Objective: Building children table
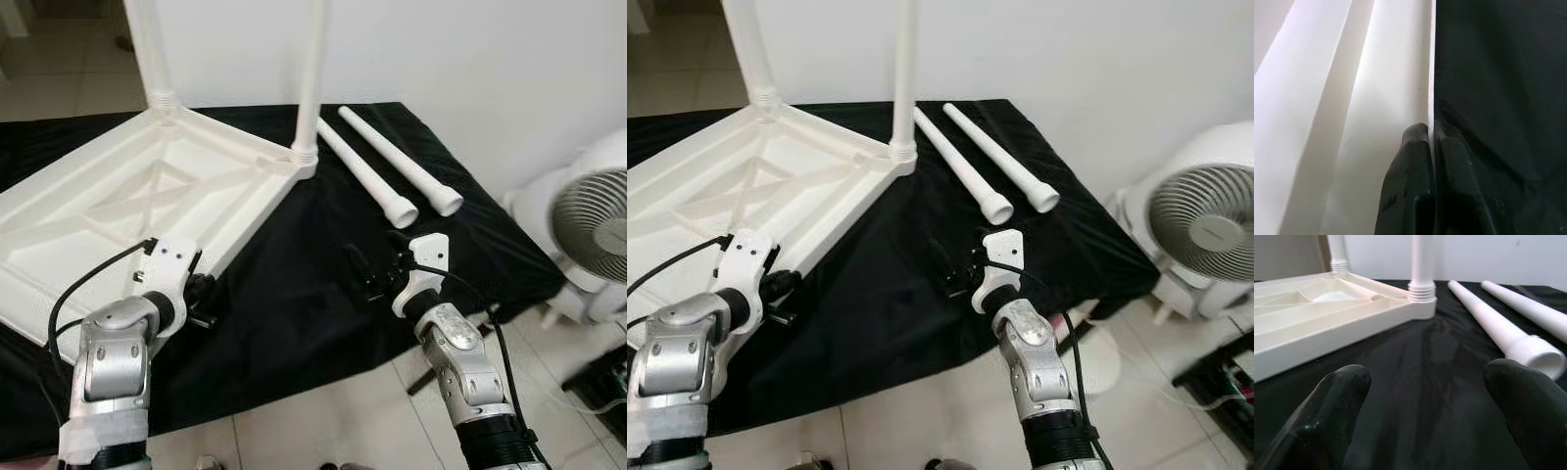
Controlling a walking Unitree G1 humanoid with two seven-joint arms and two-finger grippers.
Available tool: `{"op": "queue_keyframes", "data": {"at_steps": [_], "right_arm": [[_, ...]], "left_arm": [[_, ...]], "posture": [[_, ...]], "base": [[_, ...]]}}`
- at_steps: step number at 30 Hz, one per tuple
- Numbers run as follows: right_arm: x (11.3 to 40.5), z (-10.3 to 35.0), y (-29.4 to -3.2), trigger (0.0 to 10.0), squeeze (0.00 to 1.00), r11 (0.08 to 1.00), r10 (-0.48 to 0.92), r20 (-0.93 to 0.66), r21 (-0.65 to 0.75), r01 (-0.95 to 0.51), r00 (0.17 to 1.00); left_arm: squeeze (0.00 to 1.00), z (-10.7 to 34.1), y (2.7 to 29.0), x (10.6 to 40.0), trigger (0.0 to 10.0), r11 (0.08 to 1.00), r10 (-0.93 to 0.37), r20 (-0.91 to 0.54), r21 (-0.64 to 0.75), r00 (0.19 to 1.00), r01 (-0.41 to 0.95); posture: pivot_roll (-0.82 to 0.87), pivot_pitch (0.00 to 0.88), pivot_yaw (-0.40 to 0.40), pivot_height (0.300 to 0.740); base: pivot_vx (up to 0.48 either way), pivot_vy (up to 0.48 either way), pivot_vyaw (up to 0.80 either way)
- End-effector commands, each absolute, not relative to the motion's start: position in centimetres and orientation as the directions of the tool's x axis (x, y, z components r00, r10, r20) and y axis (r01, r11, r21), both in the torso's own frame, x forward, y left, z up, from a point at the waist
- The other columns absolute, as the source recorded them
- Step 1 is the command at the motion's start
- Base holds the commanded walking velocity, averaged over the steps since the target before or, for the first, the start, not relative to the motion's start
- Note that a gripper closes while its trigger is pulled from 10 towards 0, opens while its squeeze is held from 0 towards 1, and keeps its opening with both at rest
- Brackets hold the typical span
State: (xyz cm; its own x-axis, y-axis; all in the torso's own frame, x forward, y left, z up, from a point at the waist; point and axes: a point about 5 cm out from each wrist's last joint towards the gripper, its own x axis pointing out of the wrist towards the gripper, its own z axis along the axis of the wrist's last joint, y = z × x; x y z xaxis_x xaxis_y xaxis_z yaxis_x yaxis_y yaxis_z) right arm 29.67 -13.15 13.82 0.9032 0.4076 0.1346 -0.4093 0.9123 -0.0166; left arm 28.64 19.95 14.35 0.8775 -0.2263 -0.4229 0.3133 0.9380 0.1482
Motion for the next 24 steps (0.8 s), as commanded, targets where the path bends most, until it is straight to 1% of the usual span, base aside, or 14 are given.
{"op": "queue_keyframes", "data": {"at_steps": [1,2,3,7,8,9,10,13,15,18,20,21,23,24], "right_arm": [[29.7,13.4,-13.4,10.0,0.0,0.914,0.404,0.114,-0.016,-0.404,0.908],[29.7,13.4,-13.4,10.0,0.0,0.914,0.404,0.114,-0.016,-0.404,0.908],[29.6,13.4,-13.5,10.0,0.0,0.915,0.401,0.113,-0.017,-0.402,0.909],[29.4,13.3,-13.6,10.0,0.0,0.917,0.398,0.11,-0.017,-0.398,0.911],[29.3,13.2,-13.6,10.0,0.0,0.919,0.394,0.108,-0.015,-0.395,0.913],[29.3,13.2,-13.6,10.0,0.0,0.919,0.394,0.108,-0.015,-0.395,0.913],[29.3,13.2,-13.6,10.0,0.0,0.919,0.393,0.108,-0.014,-0.394,0.913],[29.2,13.2,-13.6,10.0,0.0,0.92,0.392,0.107,-0.012,-0.393,0.914],[29.1,13.1,-13.6,10.0,0.0,0.92,0.391,0.105,-0.009,-0.392,0.915],[29.1,13.0,-13.5,10.0,0.0,0.92,0.391,0.105,-0.008,-0.392,0.914],[29.2,13.0,-13.5,10.0,0.0,0.92,0.39,0.107,-0.003,-0.392,0.914],[29.2,13.0,-13.5,10.0,0.0,0.92,0.39,0.107,-0.003,-0.392,0.914],[29.2,13.1,-13.4,10.0,0.0,0.919,0.391,0.115,0.001,-0.394,0.913],[29.2,13.1,-13.4,10.0,0.0,0.919,0.391,0.115,0.001,-0.394,0.913]], "left_arm": [[1.0,13.5,22.1,28.6,10.0,0.959,0.176,-0.381,0.273,0.908,-0.071],[1.0,13.5,22.1,28.6,10.0,0.959,0.176,-0.381,0.273,0.908,-0.071],[1.0,14.0,21.3,29.0,10.0,0.967,0.124,-0.356,0.252,0.926,-0.032],[1.0,14.6,20.6,29.4,10.0,0.964,0.084,-0.324,0.265,0.942,0.006],[0.94,15.1,20.1,29.7,10.0,0.964,0.052,-0.304,0.263,0.951,0.031],[0.94,15.1,20.1,29.7,10.0,0.964,0.052,-0.304,0.263,0.951,0.031],[0.0,15.4,19.8,29.8,10.0,0.965,0.04,-0.293,0.261,0.955,0.039],[0.0,16.0,19.5,30.0,10.0,0.969,0.019,-0.261,0.242,0.965,0.047],[0.0,16.7,19.1,30.1,10.0,0.972,-0.001,-0.207,0.228,0.978,0.049],[0.0,17.2,18.8,30.1,10.0,0.975,-0.025,-0.18,0.213,0.983,0.064],[0.0,18.3,17.9,30.1,10.0,0.979,-0.097,-0.101,0.167,0.99,0.113],[0.0,18.3,17.9,30.1,10.0,0.979,-0.097,-0.101,0.167,0.99,0.113],[0.0,19.8,16.9,29.9,10.0,0.977,-0.166,-0.003,0.138,0.986,0.165],[0.0,19.8,16.9,29.9,10.0,0.977,-0.166,-0.003,0.138,0.986,0.165]], "posture": [[0.09,0.061,-0.088,0.74],[0.09,0.061,-0.088,0.74],[0.09,0.064,-0.085,0.74],[0.09,0.066,-0.082,0.74],[0.08,0.069,-0.078,0.74],[0.08,0.069,-0.078,0.74],[0.08,0.071,-0.076,0.74],[0.08,0.071,-0.075,0.74],[0.09,0.073,-0.072,0.74],[0.09,0.073,-0.072,0.74],[0.09,0.077,-0.073,0.74],[0.09,0.077,-0.073,0.74],[0.1,0.078,-0.073,0.74],[0.1,0.078,-0.073,0.74]], "base": [[0.0,0.0,0.0],[0.0,0.0,0.0],[0.0,0.0,0.0],[0.0,0.0,0.0],[0.0,0.0,0.0],[0.0,0.0,0.0],[0.0,0.0,0.0],[0.0,0.0,0.0],[0.0,0.0,0.0],[0.0,0.0,0.0],[0.0,0.0,0.0],[0.0,0.0,0.0],[0.0,0.0,0.0],[0.0,0.0,0.0]]}}
